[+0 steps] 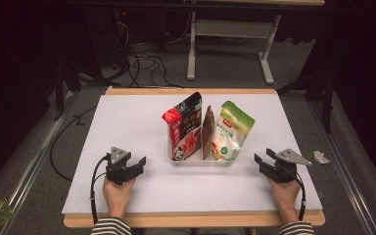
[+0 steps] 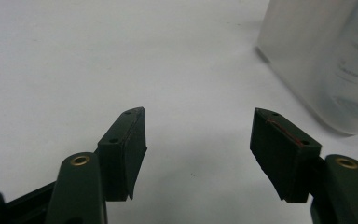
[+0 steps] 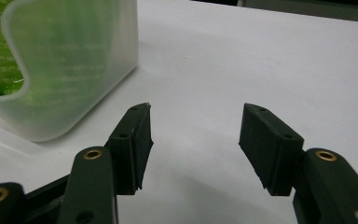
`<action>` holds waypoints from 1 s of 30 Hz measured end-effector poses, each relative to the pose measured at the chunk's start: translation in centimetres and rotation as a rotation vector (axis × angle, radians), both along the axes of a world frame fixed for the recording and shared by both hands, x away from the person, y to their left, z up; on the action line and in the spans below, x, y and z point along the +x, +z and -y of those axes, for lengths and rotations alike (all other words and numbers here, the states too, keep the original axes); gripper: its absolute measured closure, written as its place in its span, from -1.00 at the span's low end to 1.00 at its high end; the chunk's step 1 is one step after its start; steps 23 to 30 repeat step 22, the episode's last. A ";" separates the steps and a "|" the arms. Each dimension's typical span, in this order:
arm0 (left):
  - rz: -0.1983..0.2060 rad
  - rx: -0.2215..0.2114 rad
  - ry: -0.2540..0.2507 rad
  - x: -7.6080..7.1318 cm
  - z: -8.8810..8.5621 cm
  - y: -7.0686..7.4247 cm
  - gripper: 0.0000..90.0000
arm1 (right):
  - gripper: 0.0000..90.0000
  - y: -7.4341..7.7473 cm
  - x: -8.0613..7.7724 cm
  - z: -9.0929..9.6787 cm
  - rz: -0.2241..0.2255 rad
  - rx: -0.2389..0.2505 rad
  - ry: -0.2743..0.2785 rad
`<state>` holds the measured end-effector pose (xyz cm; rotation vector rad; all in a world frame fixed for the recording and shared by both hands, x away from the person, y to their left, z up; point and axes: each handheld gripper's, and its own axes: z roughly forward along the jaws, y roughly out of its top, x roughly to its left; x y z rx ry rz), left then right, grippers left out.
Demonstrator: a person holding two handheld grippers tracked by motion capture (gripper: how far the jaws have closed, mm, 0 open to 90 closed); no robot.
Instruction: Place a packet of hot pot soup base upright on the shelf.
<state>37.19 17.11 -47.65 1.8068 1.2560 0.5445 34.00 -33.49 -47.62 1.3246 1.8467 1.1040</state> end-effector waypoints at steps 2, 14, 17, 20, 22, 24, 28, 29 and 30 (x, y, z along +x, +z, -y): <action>0.012 0.007 0.010 0.1 0.1 -0.3 -0.21 | -0.02 0.0 0.0 0.0 0.001 -0.001 0.000; 0.016 0.051 0.038 0.3 0.4 -0.7 -0.23 | -0.02 0.0 0.0 0.0 0.004 -0.004 -0.001; 0.018 0.069 0.030 0.3 0.5 -0.8 -0.22 | -0.02 0.0 0.0 -0.1 0.003 -0.006 -0.001; 0.019 0.082 0.023 0.2 0.7 -0.8 -0.20 | -0.02 0.0 -0.1 -0.1 0.002 -0.006 -0.002; 0.017 0.080 0.023 0.3 0.7 -0.8 -0.19 | -0.02 0.0 -0.1 -0.1 0.002 -0.005 -0.002; 0.017 0.080 0.023 0.3 0.7 -0.8 -0.19 | -0.02 0.0 -0.1 -0.1 0.002 -0.005 -0.002; 0.017 0.080 0.023 0.3 0.7 -0.8 -0.19 | -0.02 0.0 -0.1 -0.1 0.002 -0.005 -0.002; 0.017 0.080 0.023 0.3 0.7 -0.8 -0.19 | -0.02 0.0 -0.1 -0.1 0.002 -0.005 -0.002; 0.017 0.080 0.023 0.3 0.7 -0.8 -0.19 | -0.02 0.0 -0.1 -0.1 0.002 -0.005 -0.002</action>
